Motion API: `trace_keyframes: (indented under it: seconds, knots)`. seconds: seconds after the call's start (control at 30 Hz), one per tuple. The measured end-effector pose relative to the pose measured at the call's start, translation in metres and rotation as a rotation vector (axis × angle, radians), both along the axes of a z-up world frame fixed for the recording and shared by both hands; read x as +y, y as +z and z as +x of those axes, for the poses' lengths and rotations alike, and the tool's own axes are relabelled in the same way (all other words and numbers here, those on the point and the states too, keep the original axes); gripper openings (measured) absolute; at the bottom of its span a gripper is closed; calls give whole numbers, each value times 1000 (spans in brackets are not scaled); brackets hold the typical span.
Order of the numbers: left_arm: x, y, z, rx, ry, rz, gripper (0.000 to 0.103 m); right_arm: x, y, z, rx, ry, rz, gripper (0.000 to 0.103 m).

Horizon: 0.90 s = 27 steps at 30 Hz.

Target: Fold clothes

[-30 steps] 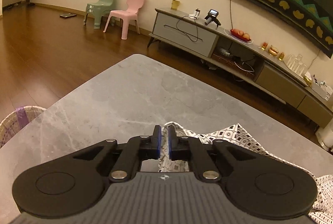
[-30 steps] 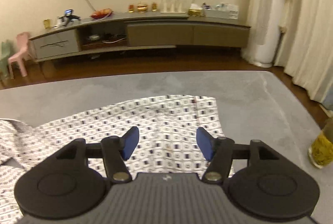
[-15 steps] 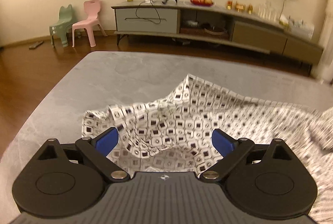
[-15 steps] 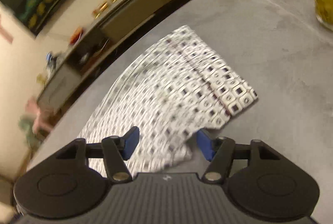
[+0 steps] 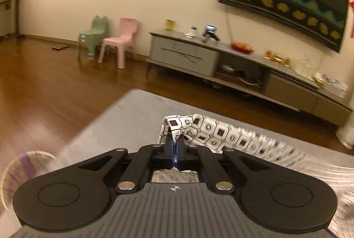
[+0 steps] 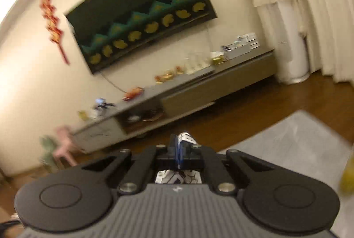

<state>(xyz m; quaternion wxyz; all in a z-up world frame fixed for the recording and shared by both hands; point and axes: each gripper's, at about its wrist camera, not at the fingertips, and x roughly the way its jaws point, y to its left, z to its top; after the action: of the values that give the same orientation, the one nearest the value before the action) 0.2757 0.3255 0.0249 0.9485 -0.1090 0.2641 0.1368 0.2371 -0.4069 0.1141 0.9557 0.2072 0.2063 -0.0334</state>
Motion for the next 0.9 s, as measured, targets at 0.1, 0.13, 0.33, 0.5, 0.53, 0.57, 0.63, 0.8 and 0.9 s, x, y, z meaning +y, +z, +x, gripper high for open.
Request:
trace_keyframes:
  seconds: [0.1,0.13,0.33,0.5,0.53,0.57,0.63,0.8,0.9]
  knots:
    - [22,-31,27,92,84,-55,1,4,-24,77,152,-31,-39,5]
    - [26,-46,34,139,103,-61,1,5,-40,102,205,-35,-39,14]
    - [40,-78,48,237,111,-90,1,19,-116,186,322,-27,17,49]
    - [38,-73,40,227,107,-100,1,33,-146,127,276,-42,-189,65]
    - [37,-72,35,221,108,-101,1,35,-152,119,279,-49,-245,65]
    - [34,-70,34,220,101,-92,1,34,-157,116,294,-50,-269,67]
    - [26,-68,35,220,78,-66,1,32,-167,116,324,-49,-293,71]
    - [9,-72,41,227,21,5,2,32,-188,125,361,-33,-289,69]
    - [5,-76,42,221,-2,39,1,30,-204,139,384,12,-266,31]
